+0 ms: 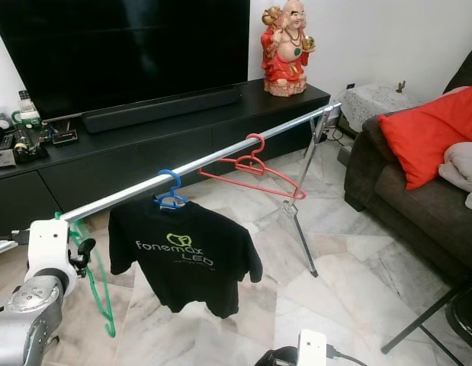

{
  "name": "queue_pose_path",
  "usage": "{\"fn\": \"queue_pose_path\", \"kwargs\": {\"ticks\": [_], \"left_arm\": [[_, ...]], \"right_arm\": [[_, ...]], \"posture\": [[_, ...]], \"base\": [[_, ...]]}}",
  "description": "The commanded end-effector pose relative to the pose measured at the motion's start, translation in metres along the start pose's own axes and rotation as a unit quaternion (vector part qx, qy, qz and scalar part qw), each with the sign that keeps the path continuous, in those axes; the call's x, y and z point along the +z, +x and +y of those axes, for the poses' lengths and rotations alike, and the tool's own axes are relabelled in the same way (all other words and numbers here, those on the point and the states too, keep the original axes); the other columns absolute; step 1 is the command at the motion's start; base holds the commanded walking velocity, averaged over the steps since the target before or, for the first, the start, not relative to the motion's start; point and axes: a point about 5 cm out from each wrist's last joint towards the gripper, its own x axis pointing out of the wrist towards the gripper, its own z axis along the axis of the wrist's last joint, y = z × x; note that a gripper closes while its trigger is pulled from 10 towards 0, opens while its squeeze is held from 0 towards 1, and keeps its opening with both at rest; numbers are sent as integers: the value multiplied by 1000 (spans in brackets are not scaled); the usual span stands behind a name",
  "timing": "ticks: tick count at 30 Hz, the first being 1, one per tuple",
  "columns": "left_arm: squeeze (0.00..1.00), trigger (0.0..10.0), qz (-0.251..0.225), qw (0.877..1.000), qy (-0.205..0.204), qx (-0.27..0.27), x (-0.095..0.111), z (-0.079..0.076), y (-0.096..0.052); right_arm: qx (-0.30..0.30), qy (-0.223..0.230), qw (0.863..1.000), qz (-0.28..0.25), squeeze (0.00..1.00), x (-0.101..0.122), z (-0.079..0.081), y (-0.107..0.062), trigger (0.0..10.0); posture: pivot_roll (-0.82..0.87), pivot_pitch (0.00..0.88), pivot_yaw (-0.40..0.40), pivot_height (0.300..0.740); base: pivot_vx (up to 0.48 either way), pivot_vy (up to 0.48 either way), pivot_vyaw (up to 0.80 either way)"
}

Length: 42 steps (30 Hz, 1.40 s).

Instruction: Hang hanger

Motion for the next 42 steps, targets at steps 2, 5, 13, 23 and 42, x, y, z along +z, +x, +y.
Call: {"fn": "queue_pose_path", "kwargs": {"ticks": [2, 5, 13, 23, 42], "left_arm": [[0, 10000, 12, 1000, 15, 20, 1, 5, 1], [0, 10000, 21, 999, 16, 24, -1, 0, 5], [0, 10000, 26, 999, 10, 18, 1, -12, 14], [0, 10000, 17, 1000, 3, 22, 7, -17, 18], [0, 10000, 56, 997, -38, 36, -3, -17, 19]], "right_arm": [[5, 0, 1000, -5, 0, 5, 2, 1, 10000], [4, 0, 1000, -7, 0, 5, 3, 1, 10000], [2, 3, 1000, -6, 0, 4, 4, 1, 10000], [-1, 7, 1000, -4, 0, 3, 2, 1, 10000], [0, 8, 1000, 2, 0, 1, 4, 1, 10000]], "posture": [[160, 0, 35, 740], [153, 0, 38, 740], [150, 0, 41, 740], [149, 0, 42, 740], [149, 0, 44, 740]], "base": [[0, 0, 0], [0, 0, 0], [0, 0, 0], [0, 0, 0], [0, 0, 0]]}}
